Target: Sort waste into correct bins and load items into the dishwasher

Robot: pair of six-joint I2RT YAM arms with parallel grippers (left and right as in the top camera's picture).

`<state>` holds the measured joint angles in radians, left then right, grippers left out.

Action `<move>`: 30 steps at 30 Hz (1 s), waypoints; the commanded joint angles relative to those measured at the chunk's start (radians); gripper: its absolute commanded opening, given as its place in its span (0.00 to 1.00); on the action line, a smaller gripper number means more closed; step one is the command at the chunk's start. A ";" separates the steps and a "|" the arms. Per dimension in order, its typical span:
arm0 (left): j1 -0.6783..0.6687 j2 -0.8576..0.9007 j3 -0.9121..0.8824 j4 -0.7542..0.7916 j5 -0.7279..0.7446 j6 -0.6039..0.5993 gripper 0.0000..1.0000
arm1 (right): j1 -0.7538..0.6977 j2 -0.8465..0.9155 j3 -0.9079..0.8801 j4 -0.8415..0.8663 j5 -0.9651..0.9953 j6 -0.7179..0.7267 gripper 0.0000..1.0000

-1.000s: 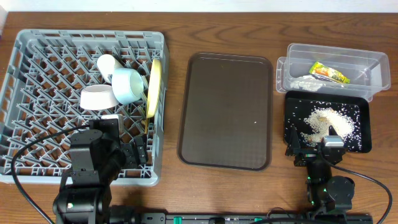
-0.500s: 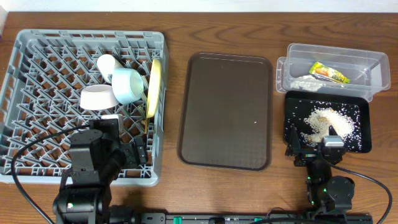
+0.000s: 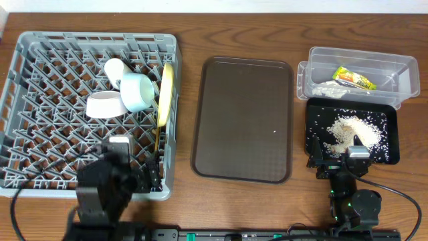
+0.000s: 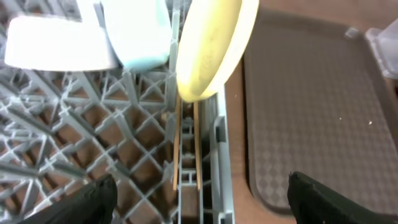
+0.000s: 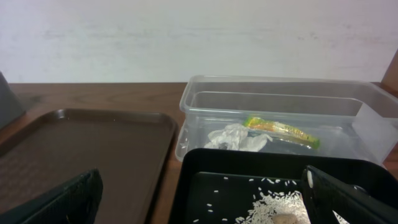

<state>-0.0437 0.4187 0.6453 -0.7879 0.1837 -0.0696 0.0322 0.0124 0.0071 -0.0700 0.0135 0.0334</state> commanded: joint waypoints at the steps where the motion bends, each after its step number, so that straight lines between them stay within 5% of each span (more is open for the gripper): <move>1: -0.034 -0.141 -0.127 0.066 -0.063 0.017 0.89 | 0.006 -0.006 -0.002 -0.005 -0.011 -0.016 0.99; 9: -0.035 -0.397 -0.439 0.385 -0.062 0.009 0.89 | 0.006 -0.006 -0.002 -0.005 -0.011 -0.016 0.99; 16: -0.039 -0.417 -0.645 0.805 -0.101 0.009 0.89 | 0.006 -0.006 -0.002 -0.005 -0.011 -0.016 0.99; 30: -0.041 -0.417 -0.641 0.716 -0.170 0.021 0.89 | 0.006 -0.006 -0.002 -0.005 -0.011 -0.016 0.99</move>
